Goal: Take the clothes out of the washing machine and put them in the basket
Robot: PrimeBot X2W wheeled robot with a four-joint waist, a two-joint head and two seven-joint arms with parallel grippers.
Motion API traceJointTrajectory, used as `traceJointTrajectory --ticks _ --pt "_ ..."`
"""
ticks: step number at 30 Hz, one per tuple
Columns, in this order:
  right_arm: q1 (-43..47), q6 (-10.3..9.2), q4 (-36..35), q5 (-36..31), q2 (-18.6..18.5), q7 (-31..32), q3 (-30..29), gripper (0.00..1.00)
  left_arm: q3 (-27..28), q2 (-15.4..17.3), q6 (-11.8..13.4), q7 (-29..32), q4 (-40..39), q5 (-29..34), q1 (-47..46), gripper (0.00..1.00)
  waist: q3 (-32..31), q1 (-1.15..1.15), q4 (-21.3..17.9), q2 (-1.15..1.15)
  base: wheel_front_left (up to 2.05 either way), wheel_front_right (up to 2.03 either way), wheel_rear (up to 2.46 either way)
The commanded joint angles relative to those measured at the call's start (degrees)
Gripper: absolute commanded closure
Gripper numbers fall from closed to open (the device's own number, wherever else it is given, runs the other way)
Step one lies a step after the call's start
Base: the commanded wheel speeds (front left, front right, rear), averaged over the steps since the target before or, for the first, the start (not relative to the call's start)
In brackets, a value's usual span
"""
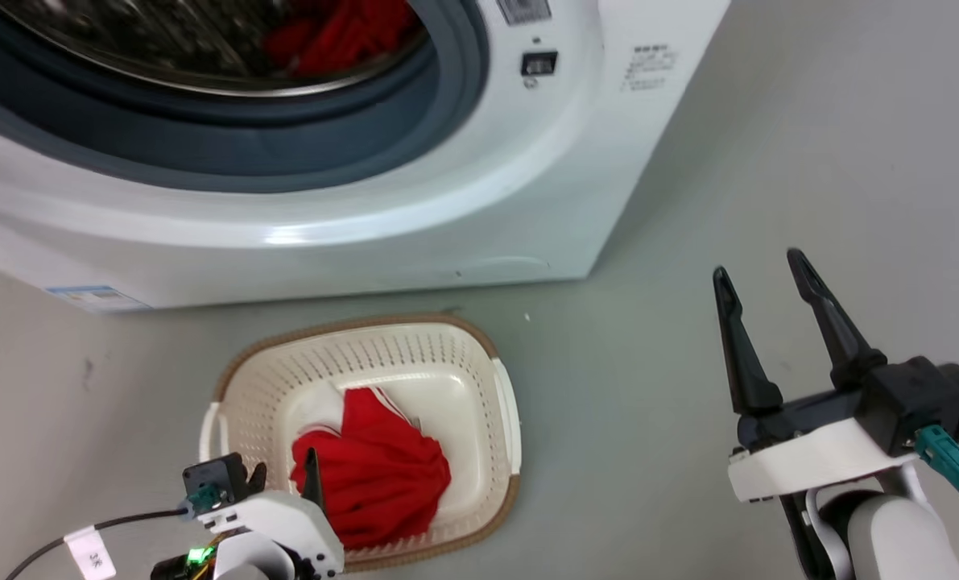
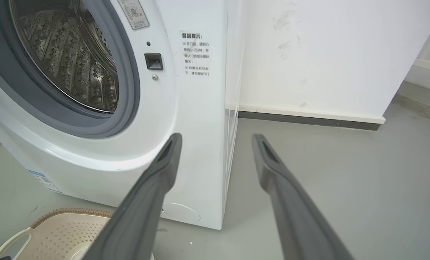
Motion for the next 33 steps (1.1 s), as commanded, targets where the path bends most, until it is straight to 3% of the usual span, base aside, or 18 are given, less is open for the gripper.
traceJointTrajectory --ticks 1,12,20,33 --pt "1.3 -0.04 -0.5 0.4 0.1 0.2 -0.4 0.00 0.1 -0.2 -0.1 -0.1 -1.3 0.5 1.7 0.00 -4.7 0.00 2.8 0.00 0.00 0.00 0.00" --pt "6.7 -0.04 -3.4 -0.2 0.1 3.2 -2.2 0.00 -3.2 -0.2 0.9 -0.1 -12.7 0.2 7.2 0.00 -10.9 0.00 5.8 0.00 0.00 0.00 0.00" --pt "8.3 -0.04 -5.3 -0.9 0.1 4.2 -2.9 0.00 -3.8 -0.2 2.1 -0.1 -20.7 2.2 5.9 0.00 -12.1 0.00 6.7 0.00 0.00 0.00 0.00" --pt "6.0 -0.04 -8.7 -2.6 0.1 5.2 -3.7 0.00 -4.4 -0.2 2.2 -0.1 -25.0 4.6 -6.1 0.00 -5.0 0.00 7.0 0.00 0.00 0.00 0.00"
